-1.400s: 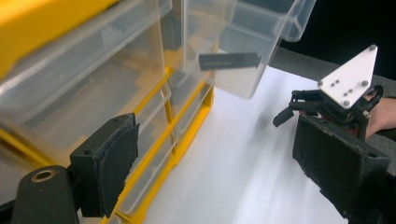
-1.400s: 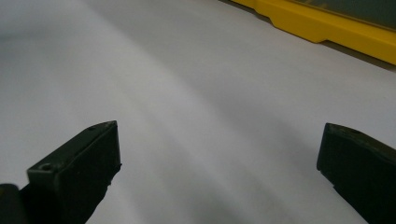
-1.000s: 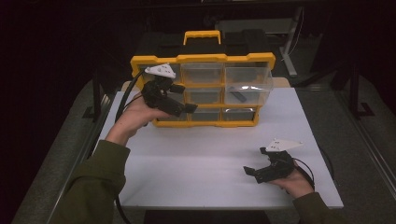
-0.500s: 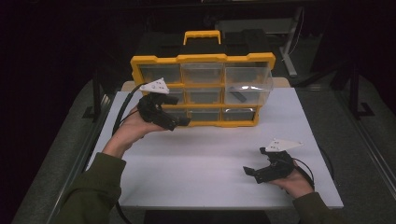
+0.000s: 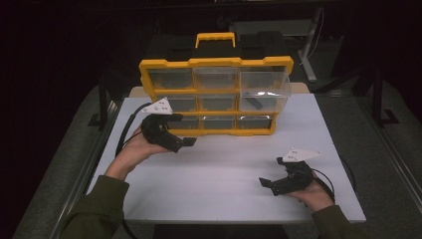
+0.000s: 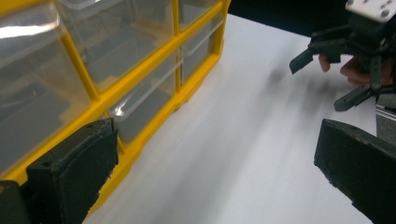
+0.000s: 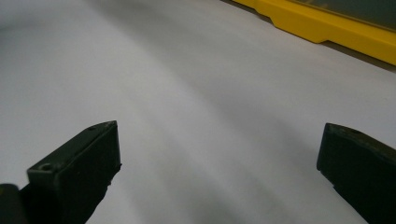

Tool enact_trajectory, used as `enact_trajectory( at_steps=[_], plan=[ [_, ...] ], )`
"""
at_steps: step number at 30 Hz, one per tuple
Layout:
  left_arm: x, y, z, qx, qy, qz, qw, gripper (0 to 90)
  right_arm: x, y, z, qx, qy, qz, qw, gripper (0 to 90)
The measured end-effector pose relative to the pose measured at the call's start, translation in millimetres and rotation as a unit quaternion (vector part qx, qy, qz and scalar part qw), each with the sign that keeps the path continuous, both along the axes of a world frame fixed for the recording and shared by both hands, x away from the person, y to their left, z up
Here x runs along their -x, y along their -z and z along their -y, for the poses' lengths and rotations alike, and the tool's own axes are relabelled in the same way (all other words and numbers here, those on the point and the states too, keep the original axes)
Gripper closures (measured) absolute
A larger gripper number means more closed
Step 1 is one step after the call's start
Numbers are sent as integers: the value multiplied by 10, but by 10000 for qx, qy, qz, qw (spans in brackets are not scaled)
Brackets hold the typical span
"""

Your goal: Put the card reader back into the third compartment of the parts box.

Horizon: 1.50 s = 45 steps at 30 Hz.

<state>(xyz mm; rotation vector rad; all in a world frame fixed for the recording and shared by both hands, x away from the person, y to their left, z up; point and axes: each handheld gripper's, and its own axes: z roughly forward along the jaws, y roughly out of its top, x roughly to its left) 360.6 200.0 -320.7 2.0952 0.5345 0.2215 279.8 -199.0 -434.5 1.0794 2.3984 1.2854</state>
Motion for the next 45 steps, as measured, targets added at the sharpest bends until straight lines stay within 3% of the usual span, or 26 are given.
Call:
enact_trajectory(
  at_steps=[24, 38, 45],
  plan=[
    [310, 683, -423, 88, -358, -109, 9993, 0, 3, 0, -1, -22, 3, 2, 10000, 0],
    [481, 984, -601, -48, -526, -43, 9986, 0, 7, 14, 4, 16, 4, -19, 10000, 0],
    [512, 1105, -614, -158, -540, -113, 9983, 0, 15, 15, 4, 34, 0, -19, 10000, 0]
  ],
)
